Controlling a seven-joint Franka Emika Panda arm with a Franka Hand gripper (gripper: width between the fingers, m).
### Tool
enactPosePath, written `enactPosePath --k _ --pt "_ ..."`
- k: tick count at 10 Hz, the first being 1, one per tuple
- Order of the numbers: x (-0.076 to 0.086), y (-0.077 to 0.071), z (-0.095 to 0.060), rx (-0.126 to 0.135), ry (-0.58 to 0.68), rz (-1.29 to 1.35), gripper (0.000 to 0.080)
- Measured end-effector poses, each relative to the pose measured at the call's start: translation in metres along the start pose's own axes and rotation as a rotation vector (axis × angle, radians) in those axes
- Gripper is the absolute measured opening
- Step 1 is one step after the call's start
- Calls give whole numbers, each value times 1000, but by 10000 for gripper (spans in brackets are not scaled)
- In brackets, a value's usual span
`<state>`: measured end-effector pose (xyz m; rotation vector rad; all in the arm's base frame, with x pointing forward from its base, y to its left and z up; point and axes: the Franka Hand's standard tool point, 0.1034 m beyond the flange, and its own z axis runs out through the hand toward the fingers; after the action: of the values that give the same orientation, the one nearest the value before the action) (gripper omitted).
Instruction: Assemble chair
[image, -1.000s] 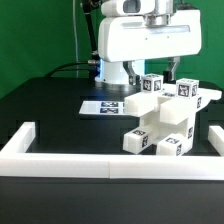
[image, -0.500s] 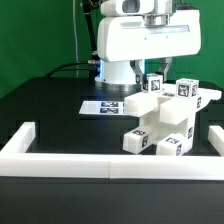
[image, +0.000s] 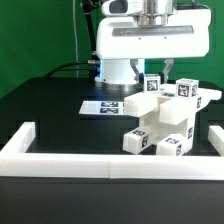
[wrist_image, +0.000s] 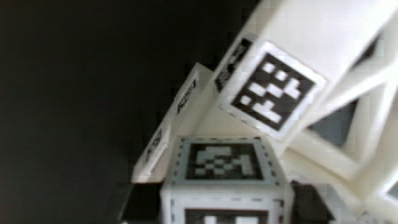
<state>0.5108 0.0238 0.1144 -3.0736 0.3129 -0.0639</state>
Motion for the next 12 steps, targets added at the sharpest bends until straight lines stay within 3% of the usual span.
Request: enactPosePath --k 5,8,9,10,12 --pt "0 -3 0 17 -3 490 288" --pt "0 -3 0 17 -4 534 288" --pt "0 -3 0 17 -3 505 494" --pt "0 -3 0 17 -3 495 599" --pt "1 -4 -2 18 1 344 634"
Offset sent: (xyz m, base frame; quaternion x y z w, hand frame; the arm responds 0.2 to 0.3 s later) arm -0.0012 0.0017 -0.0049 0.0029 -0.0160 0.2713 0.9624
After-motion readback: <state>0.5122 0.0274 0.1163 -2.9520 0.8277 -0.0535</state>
